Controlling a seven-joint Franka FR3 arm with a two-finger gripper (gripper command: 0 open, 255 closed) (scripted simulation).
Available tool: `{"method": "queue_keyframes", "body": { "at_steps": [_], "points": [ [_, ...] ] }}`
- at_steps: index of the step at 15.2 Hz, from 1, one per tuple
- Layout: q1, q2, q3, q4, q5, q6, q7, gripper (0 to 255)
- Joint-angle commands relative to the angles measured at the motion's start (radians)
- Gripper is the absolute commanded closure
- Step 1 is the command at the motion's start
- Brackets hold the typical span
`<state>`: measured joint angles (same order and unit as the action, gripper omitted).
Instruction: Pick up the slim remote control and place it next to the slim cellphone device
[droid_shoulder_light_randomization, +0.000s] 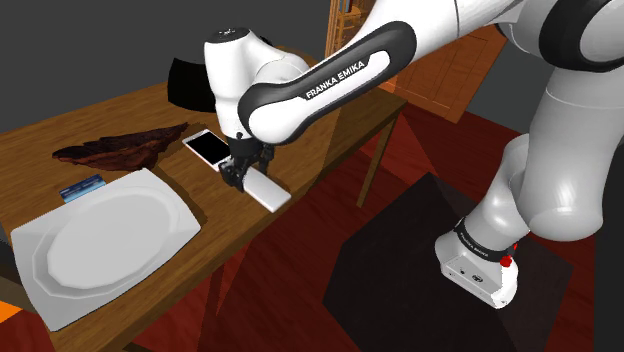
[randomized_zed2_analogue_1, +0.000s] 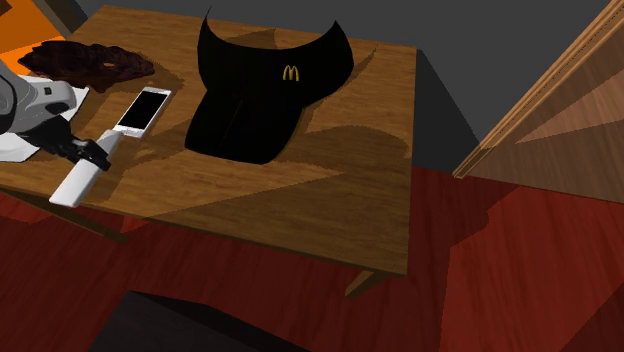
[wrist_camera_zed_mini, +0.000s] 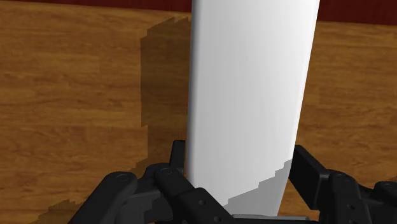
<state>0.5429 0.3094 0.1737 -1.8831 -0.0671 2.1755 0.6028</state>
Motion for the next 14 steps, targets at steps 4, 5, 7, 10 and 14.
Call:
{"method": "queue_keyframes", "body": {
  "at_steps": [4, 5, 7, 10, 14],
  "points": [
    [0.000, 0.007, -0.001, -0.007, -0.002, 0.014, 0.001, 255],
    [0.000, 0.007, -0.001, -0.007, -0.002, 0.014, 0.001, 255],
    [0.000, 0.007, -0.001, -0.007, -0.002, 0.014, 0.001, 255],
    [0.000, 0.006, -0.001, -0.007, -0.002, 0.014, 0.001, 0],
    [0.000, 0.006, -0.001, -0.007, -0.002, 0.014, 0.001, 0]
  ]
}}
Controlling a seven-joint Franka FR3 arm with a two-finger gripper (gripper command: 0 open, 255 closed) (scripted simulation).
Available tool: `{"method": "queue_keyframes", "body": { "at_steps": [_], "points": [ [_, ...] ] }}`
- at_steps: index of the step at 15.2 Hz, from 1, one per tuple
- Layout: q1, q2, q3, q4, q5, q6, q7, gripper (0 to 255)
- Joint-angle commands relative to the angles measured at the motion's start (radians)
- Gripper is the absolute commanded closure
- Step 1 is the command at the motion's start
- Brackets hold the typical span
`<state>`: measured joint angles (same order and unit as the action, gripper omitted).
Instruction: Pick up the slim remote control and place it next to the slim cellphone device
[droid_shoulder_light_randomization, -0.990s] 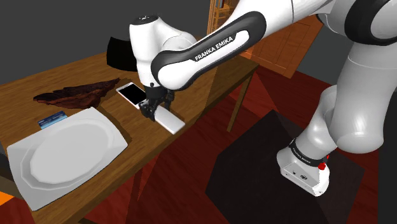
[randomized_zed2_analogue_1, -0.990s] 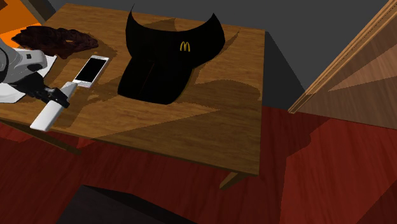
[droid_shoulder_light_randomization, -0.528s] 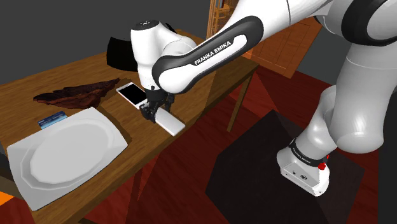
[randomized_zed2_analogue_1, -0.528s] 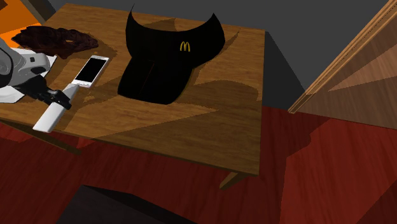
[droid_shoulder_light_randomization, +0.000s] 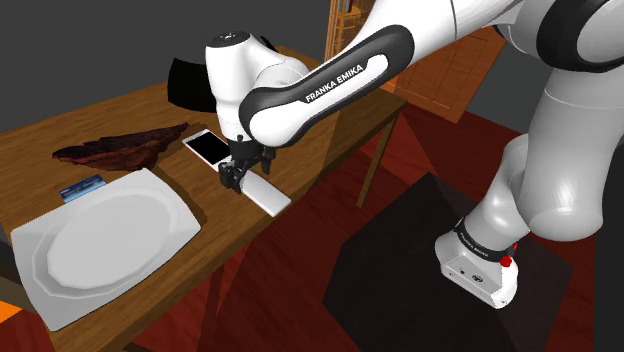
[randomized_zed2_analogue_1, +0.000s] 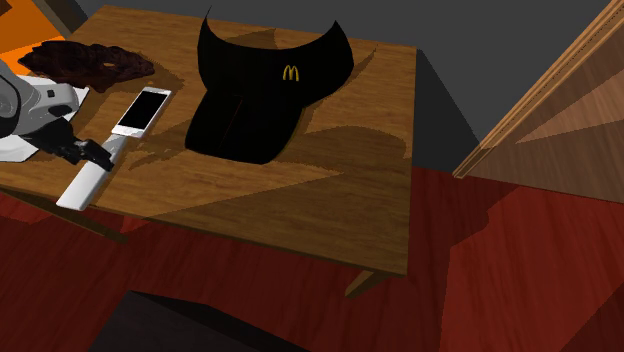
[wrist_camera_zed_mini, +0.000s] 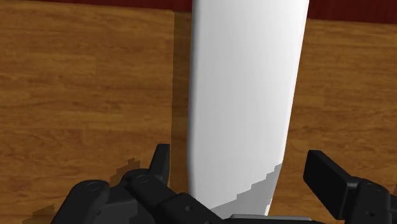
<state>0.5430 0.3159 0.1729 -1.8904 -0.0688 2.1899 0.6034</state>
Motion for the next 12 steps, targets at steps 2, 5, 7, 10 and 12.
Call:
{"method": "queue_keyframes", "body": {
  "at_steps": [2, 5, 7, 10, 12],
  "points": [
    [-0.002, -0.031, 0.003, 0.028, 0.008, -0.058, -0.005, 0],
    [-0.003, -0.054, 0.005, 0.058, 0.014, -0.111, -0.009, 0],
    [-0.003, -0.054, 0.005, 0.058, 0.014, -0.111, -0.009, 0],
    [-0.003, -0.054, 0.005, 0.058, 0.014, -0.111, -0.009, 0],
    [-0.003, -0.054, 0.005, 0.058, 0.014, -0.111, -0.009, 0]
  ]
}}
